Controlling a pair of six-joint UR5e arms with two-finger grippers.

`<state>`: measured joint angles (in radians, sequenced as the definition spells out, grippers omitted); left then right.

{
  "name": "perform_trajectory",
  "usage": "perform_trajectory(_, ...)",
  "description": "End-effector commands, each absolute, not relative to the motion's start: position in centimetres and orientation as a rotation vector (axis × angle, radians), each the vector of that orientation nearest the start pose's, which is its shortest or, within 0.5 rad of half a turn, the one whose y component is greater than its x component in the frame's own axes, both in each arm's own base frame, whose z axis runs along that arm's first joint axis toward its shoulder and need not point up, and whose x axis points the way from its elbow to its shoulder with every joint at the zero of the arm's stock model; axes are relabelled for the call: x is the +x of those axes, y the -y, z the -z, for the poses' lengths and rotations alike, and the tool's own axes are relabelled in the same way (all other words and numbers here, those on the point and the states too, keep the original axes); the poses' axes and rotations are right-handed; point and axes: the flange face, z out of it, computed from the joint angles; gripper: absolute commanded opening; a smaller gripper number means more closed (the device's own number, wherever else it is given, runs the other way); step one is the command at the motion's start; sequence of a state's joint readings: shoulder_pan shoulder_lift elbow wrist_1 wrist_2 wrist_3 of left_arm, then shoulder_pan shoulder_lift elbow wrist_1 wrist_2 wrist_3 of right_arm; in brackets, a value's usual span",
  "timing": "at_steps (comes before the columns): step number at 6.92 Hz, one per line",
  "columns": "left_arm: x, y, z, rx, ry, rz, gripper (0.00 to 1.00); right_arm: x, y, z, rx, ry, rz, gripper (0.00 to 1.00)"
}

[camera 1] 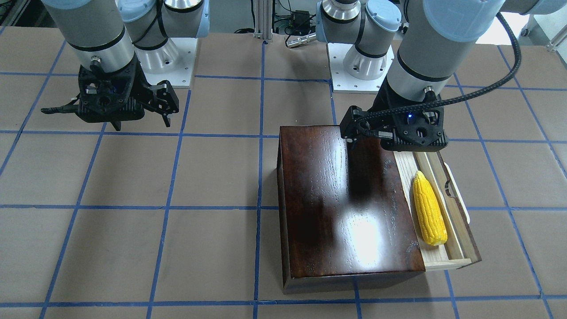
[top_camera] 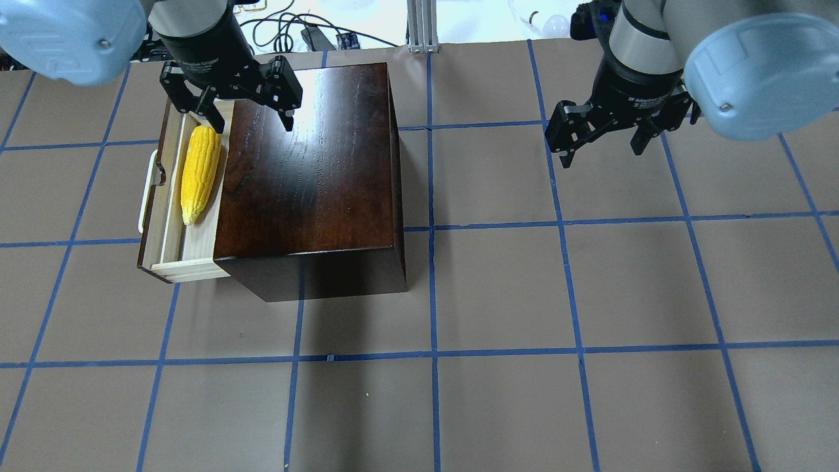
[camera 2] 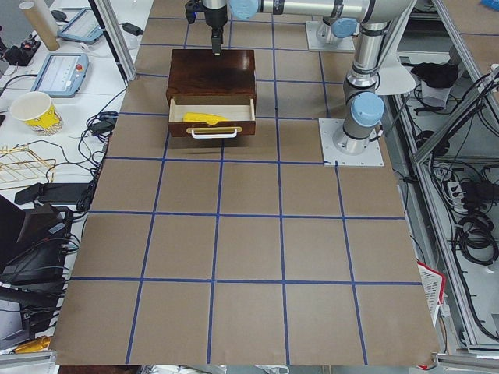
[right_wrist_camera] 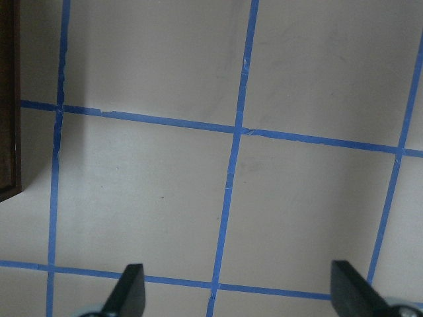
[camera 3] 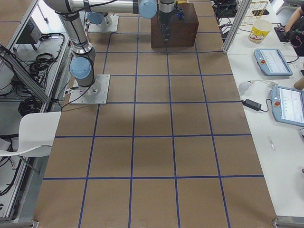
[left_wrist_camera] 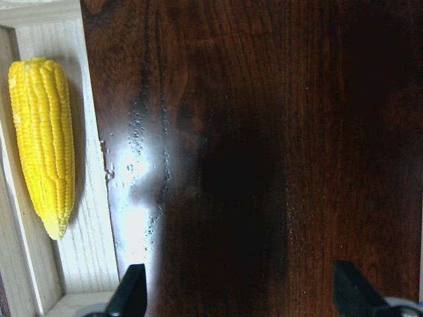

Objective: Open drawer and put corn inside

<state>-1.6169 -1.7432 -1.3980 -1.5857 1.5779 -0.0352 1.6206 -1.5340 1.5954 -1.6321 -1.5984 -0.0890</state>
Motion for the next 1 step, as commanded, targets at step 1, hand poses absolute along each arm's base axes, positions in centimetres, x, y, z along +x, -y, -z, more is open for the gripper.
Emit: perform_trajectory(1, -15.76, 55.56, -48.18, 0.014, -3.135, -0.019, 1.0, 15.6, 49.95, -46.36, -0.221, -3.161, -0.001, 1.0)
